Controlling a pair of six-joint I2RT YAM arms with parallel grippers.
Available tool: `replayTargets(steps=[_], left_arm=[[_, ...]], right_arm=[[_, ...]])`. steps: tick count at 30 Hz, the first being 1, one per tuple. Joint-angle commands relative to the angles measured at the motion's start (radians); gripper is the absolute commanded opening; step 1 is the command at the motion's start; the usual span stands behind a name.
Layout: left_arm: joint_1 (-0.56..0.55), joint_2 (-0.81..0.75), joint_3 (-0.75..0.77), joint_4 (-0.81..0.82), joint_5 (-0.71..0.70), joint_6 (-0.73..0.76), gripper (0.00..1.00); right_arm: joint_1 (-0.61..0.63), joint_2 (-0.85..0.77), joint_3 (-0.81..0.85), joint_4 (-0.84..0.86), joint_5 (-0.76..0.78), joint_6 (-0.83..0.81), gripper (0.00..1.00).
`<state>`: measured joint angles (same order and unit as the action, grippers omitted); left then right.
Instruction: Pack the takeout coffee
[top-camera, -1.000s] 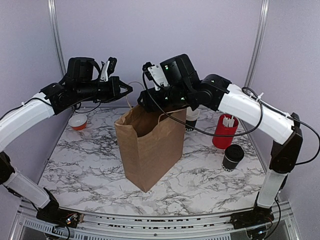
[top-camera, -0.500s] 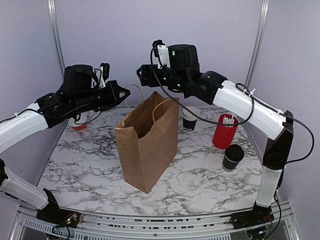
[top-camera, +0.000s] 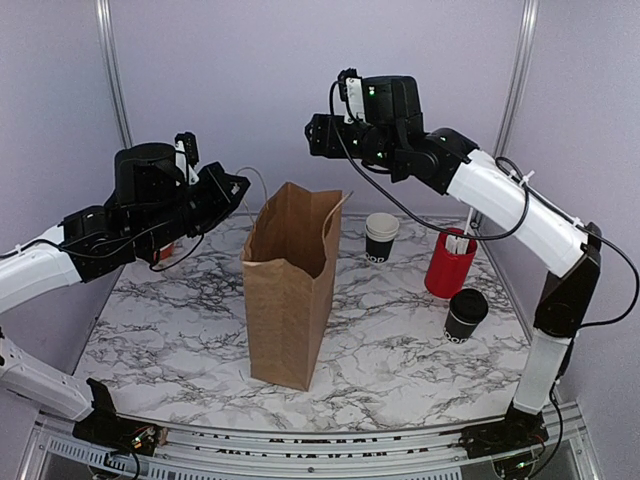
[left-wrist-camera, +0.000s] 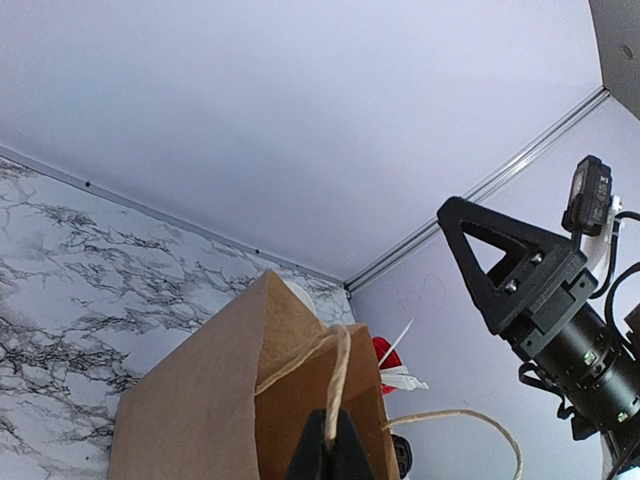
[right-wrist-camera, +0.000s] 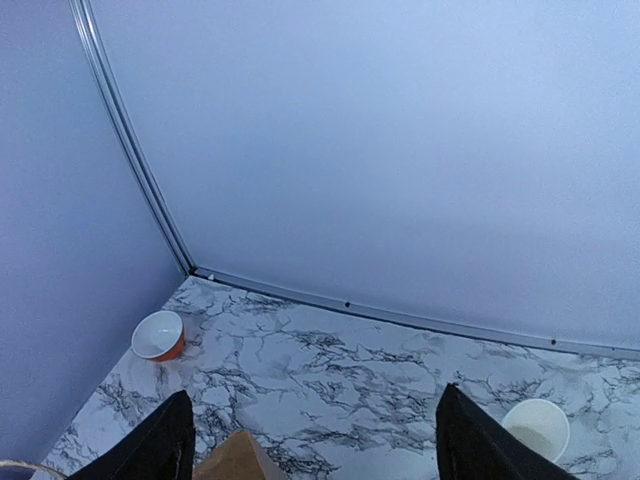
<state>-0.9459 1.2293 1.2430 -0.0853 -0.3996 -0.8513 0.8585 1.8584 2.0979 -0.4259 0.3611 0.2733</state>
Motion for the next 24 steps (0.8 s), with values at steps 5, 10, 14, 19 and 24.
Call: replayTargets(steps=[5,10,14,19,24], left_arm=[[-0.044,-0.054,-0.047,0.057,-0.130,-0.003,0.00],[-0.067,-0.084,-0.104,0.057,-0.149,-0.025,0.00],[-0.089,-0.117,-0.145,0.056,-0.193,-0.033,0.00],[-0.096,-0.142,-0.153,0.056,-0.200,-0.010,0.00],[-0.096,-0.171,-0.153,0.049,-0.190,0.032,0.19]], right_arm=[[0.002,-0.101,-0.084,-0.172,0.006,0.052,0.80],[0.001,-0.154,-0.168,-0.235,0.003,0.083,0.80],[0.002,-0.179,-0.207,-0.289,0.012,0.102,0.80],[0.002,-0.228,-0.275,-0.329,0.014,0.130,0.80],[0.002,-0.271,-0.343,-0.375,0.016,0.167,0.80]])
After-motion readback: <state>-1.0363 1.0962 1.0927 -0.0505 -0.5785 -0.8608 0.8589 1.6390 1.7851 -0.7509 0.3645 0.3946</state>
